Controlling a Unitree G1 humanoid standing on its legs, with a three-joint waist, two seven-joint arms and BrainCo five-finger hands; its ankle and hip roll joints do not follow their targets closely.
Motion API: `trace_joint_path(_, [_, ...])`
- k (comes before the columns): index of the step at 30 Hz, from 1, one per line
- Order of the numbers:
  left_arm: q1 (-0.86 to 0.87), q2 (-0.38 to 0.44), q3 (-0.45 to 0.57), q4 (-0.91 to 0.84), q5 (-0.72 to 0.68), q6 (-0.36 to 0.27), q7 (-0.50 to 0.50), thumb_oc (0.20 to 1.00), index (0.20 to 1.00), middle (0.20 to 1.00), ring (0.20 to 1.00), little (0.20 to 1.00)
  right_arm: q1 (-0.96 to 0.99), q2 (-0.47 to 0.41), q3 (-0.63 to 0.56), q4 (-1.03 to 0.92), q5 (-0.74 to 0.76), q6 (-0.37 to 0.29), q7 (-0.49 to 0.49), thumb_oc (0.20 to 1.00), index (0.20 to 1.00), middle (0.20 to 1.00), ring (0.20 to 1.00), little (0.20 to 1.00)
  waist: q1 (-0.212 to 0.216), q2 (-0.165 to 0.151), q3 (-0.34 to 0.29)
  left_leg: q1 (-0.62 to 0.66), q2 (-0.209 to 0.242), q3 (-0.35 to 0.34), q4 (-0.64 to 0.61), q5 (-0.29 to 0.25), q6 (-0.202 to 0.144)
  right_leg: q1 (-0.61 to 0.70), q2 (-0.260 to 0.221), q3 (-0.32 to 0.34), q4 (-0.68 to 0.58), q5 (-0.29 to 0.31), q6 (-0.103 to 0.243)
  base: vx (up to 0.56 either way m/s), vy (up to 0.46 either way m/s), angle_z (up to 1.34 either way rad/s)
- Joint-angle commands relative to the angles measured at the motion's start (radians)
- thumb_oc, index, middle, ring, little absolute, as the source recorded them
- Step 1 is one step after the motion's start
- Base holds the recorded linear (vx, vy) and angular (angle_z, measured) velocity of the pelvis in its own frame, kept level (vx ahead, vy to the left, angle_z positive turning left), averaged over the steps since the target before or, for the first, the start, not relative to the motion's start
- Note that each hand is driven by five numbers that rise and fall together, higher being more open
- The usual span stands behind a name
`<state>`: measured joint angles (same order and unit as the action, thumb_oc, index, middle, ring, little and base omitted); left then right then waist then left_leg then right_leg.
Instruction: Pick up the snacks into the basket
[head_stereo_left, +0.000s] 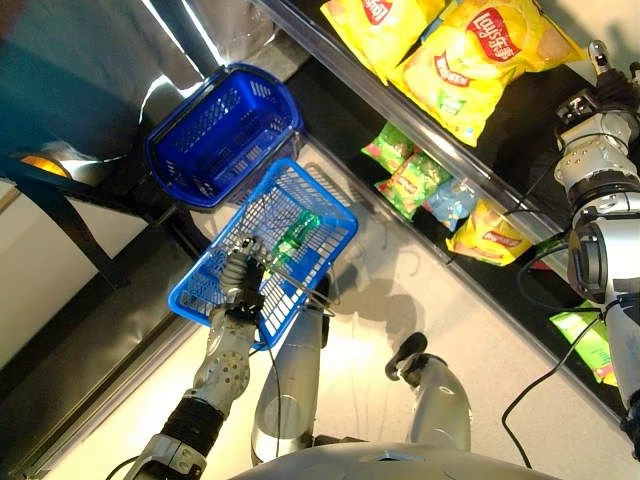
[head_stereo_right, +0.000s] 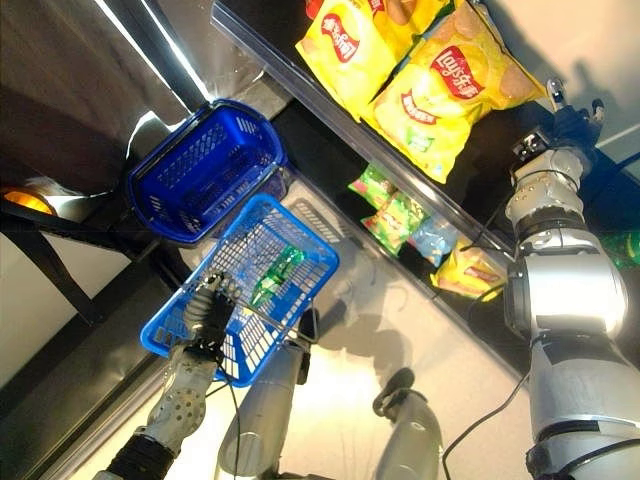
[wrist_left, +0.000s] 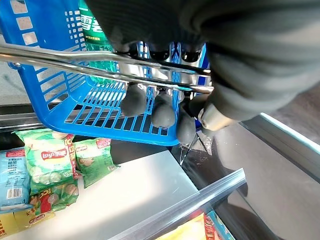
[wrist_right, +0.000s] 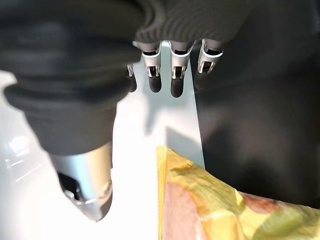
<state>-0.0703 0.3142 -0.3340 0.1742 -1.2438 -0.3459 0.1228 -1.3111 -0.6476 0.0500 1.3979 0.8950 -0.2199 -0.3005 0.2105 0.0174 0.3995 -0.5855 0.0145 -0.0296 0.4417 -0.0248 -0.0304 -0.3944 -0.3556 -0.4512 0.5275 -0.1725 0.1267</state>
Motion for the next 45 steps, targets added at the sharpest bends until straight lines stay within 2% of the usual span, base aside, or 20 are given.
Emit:
trace_joint_path(1, [-0.026, -0.011, -0.008, -0.198, 0.016, -0.084, -0.093, 0.200, 0.200, 0.200, 0.200, 0.200, -0.068, -0.079, 0.074, -0.048, 0.031, -0.054, 0.017, 1.000, 1.000, 1.000, 1.000, 1.000, 0.024, 0.041, -0.024, 0.036, -0.005, 0.010, 0.013, -0.098, 0.021, -0.012, 0.024, 0.021, 0.057, 0.061, 0.053, 0.00, 0.000, 0.00])
trace_joint_path(22, [-0.020, -0.012, -0.009, -0.209, 0.010, -0.078, -0.100, 0.200, 0.200, 0.200, 0.200, 0.200, -0.075, 0.007, 0.092, 0.004, -0.025, -0.016, 0.035, 1.000, 1.000, 1.000, 1.000, 1.000, 0.045, 0.053, -0.014, 0.032, -0.011, -0.002, 0.004, -0.091, 0.024, -0.017, 0.019, 0.008, 0.072, 0.059, 0.055, 0.00, -0.001, 0.00])
trace_joint_path(34, [-0.015, -0.004, -0.002, -0.223, 0.005, -0.087, -0.111, 0.200, 0.200, 0.200, 0.200, 0.200, -0.098, -0.007, 0.103, -0.022, 0.023, -0.030, 0.068, 1.000, 1.000, 1.000, 1.000, 1.000, 0.069, 0.062, -0.006, 0.021, -0.026, -0.017, -0.007, -0.078, 0.028, -0.021, 0.009, -0.008, 0.085, 0.055, 0.056, 0.00, -0.008, 0.06])
trace_joint_path(43, [-0.005, 0.001, 0.007, -0.229, 0.004, -0.089, -0.115, 0.200, 0.200, 0.200, 0.200, 0.200, -0.134, -0.043, 0.118, -0.022, 0.030, -0.041, 0.058, 1.000, 1.000, 1.000, 1.000, 1.000, 0.077, 0.062, -0.010, 0.020, -0.034, -0.028, -0.021, -0.069, 0.025, -0.014, 0.007, -0.021, 0.082, 0.052, 0.055, 0.01, -0.008, 0.09])
trace_joint_path(44, [-0.005, 0.004, 0.008, -0.230, 0.005, -0.091, -0.113, 0.200, 0.200, 0.200, 0.200, 0.200, -0.142, -0.052, 0.124, -0.017, 0.026, -0.041, 0.052, 0.539, 0.539, 0.539, 0.539, 0.539, 0.078, 0.061, -0.010, 0.018, -0.035, -0.030, -0.021, -0.069, 0.024, -0.014, 0.006, -0.025, 0.082, 0.052, 0.056, 0.02, -0.003, 0.10])
trace_joint_path(45, [-0.005, 0.003, 0.009, -0.232, 0.006, -0.093, -0.113, 0.200, 0.200, 0.200, 0.200, 0.200, -0.143, -0.055, 0.125, -0.018, 0.026, -0.042, 0.050, 0.200, 0.200, 0.200, 0.200, 0.200, 0.078, 0.060, -0.010, 0.018, -0.035, -0.031, -0.021, -0.068, 0.024, -0.015, 0.006, -0.025, 0.082, 0.051, 0.056, 0.01, -0.005, 0.08])
